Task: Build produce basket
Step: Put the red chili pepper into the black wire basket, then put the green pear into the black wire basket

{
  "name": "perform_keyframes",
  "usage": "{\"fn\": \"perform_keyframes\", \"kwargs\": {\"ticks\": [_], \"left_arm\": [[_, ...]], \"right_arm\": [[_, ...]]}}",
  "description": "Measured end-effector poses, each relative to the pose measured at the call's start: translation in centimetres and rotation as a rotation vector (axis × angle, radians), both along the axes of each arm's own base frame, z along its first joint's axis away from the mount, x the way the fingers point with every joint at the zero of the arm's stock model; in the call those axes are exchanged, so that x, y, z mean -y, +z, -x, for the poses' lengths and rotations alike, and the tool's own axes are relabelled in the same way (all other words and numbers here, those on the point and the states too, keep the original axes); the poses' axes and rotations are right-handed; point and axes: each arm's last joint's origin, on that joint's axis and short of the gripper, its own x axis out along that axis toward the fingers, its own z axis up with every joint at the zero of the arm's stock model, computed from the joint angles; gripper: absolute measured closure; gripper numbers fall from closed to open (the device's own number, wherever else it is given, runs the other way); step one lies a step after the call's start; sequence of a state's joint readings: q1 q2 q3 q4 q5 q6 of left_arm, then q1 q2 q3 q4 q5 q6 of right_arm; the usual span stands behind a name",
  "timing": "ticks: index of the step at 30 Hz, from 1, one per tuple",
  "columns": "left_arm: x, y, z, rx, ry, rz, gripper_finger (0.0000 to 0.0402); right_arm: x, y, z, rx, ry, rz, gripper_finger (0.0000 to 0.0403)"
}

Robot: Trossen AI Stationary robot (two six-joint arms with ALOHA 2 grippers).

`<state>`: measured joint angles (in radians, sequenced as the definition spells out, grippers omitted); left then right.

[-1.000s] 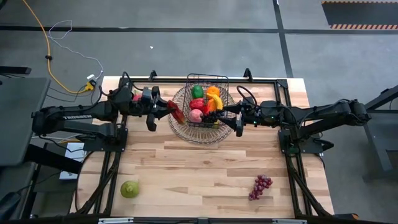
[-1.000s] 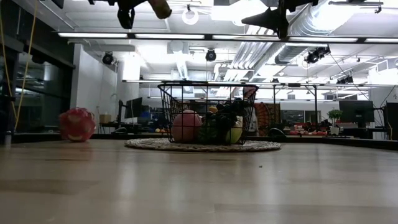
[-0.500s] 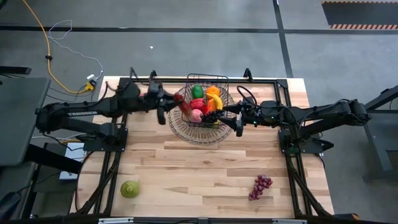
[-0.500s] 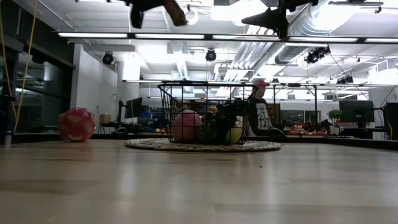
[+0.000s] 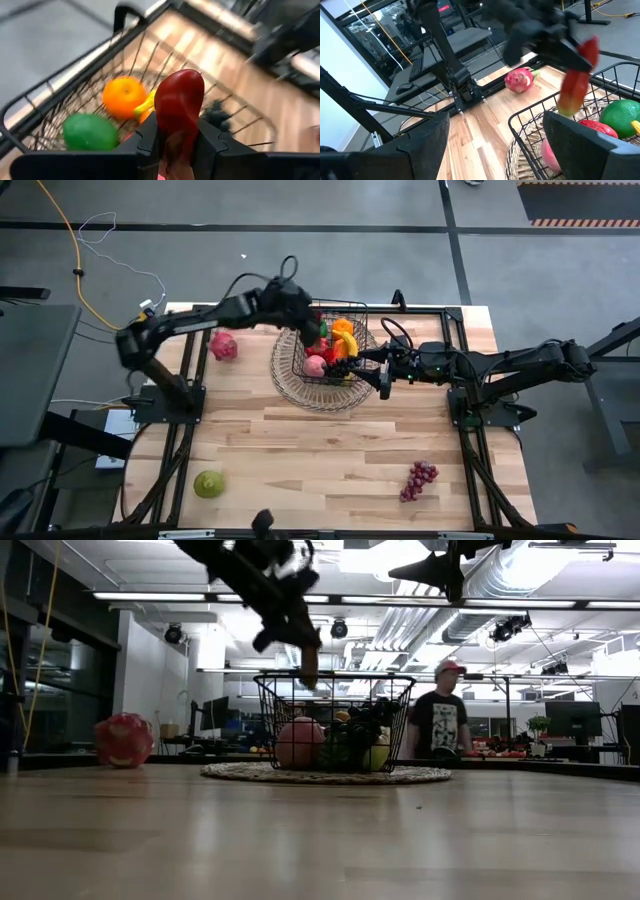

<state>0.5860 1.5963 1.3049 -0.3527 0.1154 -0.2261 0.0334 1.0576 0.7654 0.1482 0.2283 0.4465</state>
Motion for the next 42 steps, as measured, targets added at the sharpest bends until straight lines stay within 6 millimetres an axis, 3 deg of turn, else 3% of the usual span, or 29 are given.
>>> {"fn": "perform_keyframes", "kwargs": {"ticks": [6, 15, 30, 37, 42], "left_arm": [[-2.9, -2.2, -1.6, -0.085, 0.020, 0.096, 0.0339], [-3.2, -4.2, -1.9, -0.174, 0.036, 0.136, 0.0332], [-2.8, -4.1, -2.0, -0.247, 0.088, 0.041, 0.0199], [-2.4, 0.2, 0.2, -0.071, 0.034, 0.085, 0.0157], [0.8, 5.6, 2.5, 0.084, -0.049, 0.025, 0.0157]], "right_arm": [[0.0, 0.0, 0.0, 0.000, 0.000, -0.001, 0.0091], [0.0, 0.0, 0.0, -0.001, 0.000, -0.001, 0.0091], [0.0, 0.0, 0.0, 0.004, -0.004, -0.027, 0.0091], [0.0, 0.0, 0.0, 0.003, -0.004, -0.024, 0.0091], [0.0, 0.0, 0.0, 0.003, -0.003, -0.024, 0.0091]]}}
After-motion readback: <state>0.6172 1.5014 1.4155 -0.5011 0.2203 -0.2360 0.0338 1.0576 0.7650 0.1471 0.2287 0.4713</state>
